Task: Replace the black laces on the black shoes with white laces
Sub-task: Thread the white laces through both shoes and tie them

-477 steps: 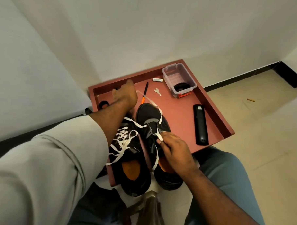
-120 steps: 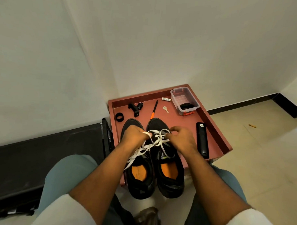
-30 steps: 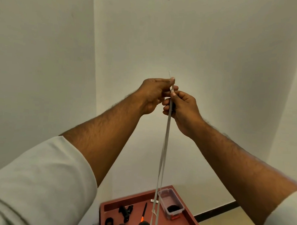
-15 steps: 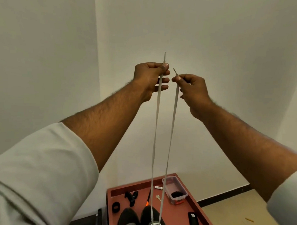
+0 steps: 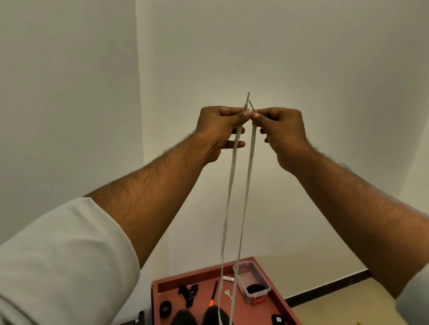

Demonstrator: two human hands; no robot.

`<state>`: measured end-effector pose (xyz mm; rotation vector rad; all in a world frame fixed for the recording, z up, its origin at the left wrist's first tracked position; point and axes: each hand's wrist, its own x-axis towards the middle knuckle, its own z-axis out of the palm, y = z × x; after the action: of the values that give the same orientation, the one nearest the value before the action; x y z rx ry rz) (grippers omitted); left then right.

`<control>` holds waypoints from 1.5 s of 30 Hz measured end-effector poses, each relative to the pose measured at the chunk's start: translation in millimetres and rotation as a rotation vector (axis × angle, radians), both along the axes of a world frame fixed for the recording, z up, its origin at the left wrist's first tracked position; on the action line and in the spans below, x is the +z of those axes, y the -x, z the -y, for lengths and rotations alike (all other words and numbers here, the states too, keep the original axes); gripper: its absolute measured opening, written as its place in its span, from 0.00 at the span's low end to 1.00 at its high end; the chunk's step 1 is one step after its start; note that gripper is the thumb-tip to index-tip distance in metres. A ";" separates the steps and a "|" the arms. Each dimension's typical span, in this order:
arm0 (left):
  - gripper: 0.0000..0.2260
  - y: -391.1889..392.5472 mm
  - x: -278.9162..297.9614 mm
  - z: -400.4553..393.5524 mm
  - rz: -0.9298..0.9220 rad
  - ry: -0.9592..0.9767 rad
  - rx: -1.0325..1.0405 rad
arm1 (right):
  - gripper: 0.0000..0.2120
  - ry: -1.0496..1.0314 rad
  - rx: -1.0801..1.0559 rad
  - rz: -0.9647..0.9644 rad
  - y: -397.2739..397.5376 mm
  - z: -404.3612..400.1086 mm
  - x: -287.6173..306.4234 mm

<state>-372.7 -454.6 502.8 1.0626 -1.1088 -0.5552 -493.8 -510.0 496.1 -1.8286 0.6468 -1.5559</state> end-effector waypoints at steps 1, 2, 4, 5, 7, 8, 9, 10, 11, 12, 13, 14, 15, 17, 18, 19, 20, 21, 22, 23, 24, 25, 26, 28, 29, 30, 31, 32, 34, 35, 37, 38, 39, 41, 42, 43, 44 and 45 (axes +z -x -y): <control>0.10 1.1 -0.9 0.0 -0.007 0.008 0.005 | 0.07 0.007 -0.002 -0.003 0.1 -0.5 0.2; 0.10 2.5 -1.6 0.7 -0.014 0.014 0.009 | 0.07 0.013 -0.004 -0.003 0.2 -0.9 0.0; 0.10 5.1 -2.3 1.5 -0.015 0.020 0.020 | 0.08 0.021 -0.002 0.012 -0.5 -1.6 -0.3; 0.10 6.6 -2.5 1.6 -0.011 0.024 0.026 | 0.08 0.022 0.002 0.027 -0.8 -2.3 -0.5; 0.10 8.4 -1.6 2.6 -0.016 0.042 0.022 | 0.07 0.011 0.009 0.069 -1.0 -3.3 1.2; 0.11 9.0 -0.6 2.9 -0.025 0.053 0.013 | 0.06 0.003 0.012 0.089 -0.4 -3.5 3.0; 0.11 9.2 -0.1 3.3 -0.035 0.060 0.006 | 0.06 -0.007 0.013 0.104 0.1 -4.0 4.2; 0.10 9.3 0.0 3.9 -0.044 0.061 0.002 | 0.07 -0.017 0.015 0.113 0.5 -4.3 5.0; 0.10 9.1 0.7 4.6 -0.051 0.061 -0.001 | 0.07 -0.030 0.019 0.118 0.7 -4.5 6.5; 0.10 8.3 -1.5 6.4 -0.061 0.053 -0.004 | 0.07 -0.053 0.025 0.121 0.3 -4.0 5.4; 0.10 7.6 -3.3 7.6 -0.071 0.046 -0.013 | 0.06 -0.076 0.034 0.127 -0.2 -4.2 4.8; 0.10 6.9 -5.3 8.4 -0.080 0.037 -0.025 | 0.06 -0.099 0.049 0.131 -0.5 -4.6 4.0; 0.10 5.5 -10.4 10.0 -0.092 0.019 -0.037 | 0.06 -0.125 0.063 0.134 -1.1 -4.4 0.6; 0.08 3.5 -21.9 11.9 -0.120 -0.024 -0.063 | 0.06 -0.171 0.093 0.137 -2.8 -4.1 -6.8; 0.08 2.6 -28.3 13.5 -0.138 -0.041 -0.079 | 0.06 -0.189 0.107 0.136 -4.1 -2.8 -11.4; 0.07 2.0 -37.8 15.0 -0.159 -0.055 -0.093 | 0.06 -0.209 0.115 0.130 -5.9 -1.2 -19.2; 0.08 1.7 -47.2 15.6 -0.179 -0.066 -0.108 | 0.06 -0.228 0.124 0.125 -7.6 -0.4 -26.9; 0.09 1.4 -56.4 16.0 -0.189 -0.076 -0.117 | 0.06 -0.248 0.136 0.119 -9.2 0.8 -34.3; 0.10 1.1 -68.0 16.3 -0.191 -0.090 -0.119 | 0.07 -0.275 0.147 0.114 -11.2 3.1 -44.6; 0.11 0.8 -77.9 16.6 -0.180 -0.105 -0.122 | 0.07 -0.297 0.156 0.112 -12.8 5.3 -53.4; 0.11 0.3 -90.6 17.0 -0.179 -0.126 -0.131 | 0.07 -0.320 0.166 0.107 -14.3 8.1 -65.4; 0.11 -0.5 -103.3 16.9 -0.191 -0.144 -0.146 | 0.06 -0.341 0.179 0.103 -15.3 10.6 -77.6; 0.11 -1.2 -115.6 15.7 -0.215 -0.159 -0.163 | 0.06 -0.357 0.189 0.092 -15.8 12.9 -89.7; 0.06 -4.7 -149.1 11.9 -0.283 -0.202 -0.164 | 0.06 -0.416 0.192 0.063 -15.4 17.1 -123.2; 0.05 -8.1 -171.5 10.5 -0.319 -0.237 -0.143 | 0.07 -0.455 0.178 0.051 -14.6 20.0 -146.0; 0.06 -11.8 -195.7 8.1 -0.364 -0.283 -0.116 | 0.07 -0.498 0.156 0.036 -13.2 22.6 -171.3; 0.08 -16.1 -220.9 4.7 -0.404 -0.345 -0.087 | 0.08 -0.543 0.130 0.009 -11.2 24.3 -198.2; 0.10 -19.7 -250.3 1.7 -0.439 -0.427 -0.048 | 0.08 -0.601 0.101 -0.027 -9.1 26.0 -230.7; 0.10 -24.5 -306.4 -4.6 -0.398 -0.617 0.069 | 0.06 -0.713 0.072 -0.112 -2.0 26.0 -294.3; 0.11 -25.6 -334.7 -6.7 -0.321 -0.701 0.131 | 0.04 -0.757 0.073 -0.170 2.6 24.2 -324.5; 0.13 -23.2 -382.9 -11.4 -0.117 -0.791 0.204 | 0.02 -0.809 0.082 -0.339 11.5 18.5 -376.2; 0.15 -20.5 -402.4 -12.3 -0.014 -0.821 0.206 | 0.03 -0.829 0.086 -0.416 14.8 16.1 -396.8; 0.15 -17.1 -419.8 -12.5 0.088 -0.863 0.183 | 0.04 -0.854 0.092 -0.465 17.2 13.8 -415.0; 0.10 -10.2 -444.9 -11.3 0.295 -0.963 0.134 | 0.08 -0.888 0.093 -0.511 19.5 10.9 -441.4; 0.07 -7.0 -455.0 -9.6 0.373 -1.017 0.130 | 0.09 -0.892 0.081 -0.536 19.2 10.7 -453.2; 0.05 -4.8 -461.8 -7.7 0.426 -1.060 0.136 | 0.09 -0.880 0.059 -0.568 18.8 11.1 -462.5; 0.04 -3.8 -468.7 -5.3 0.461 -1.080 0.144 | 0.08 -0.871 0.037 -0.609 17.8 11.6 -470.6; 0.04 -3.1 -473.9 -4.2 0.478 -1.093 0.156 | 0.07 -0.871 0.026 -0.646 16.9 11.0 -477.7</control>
<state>-369.6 -450.4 28.8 2.2999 -1.1010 -0.8315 -510.8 -521.0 18.4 -1.5706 1.3246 -0.4541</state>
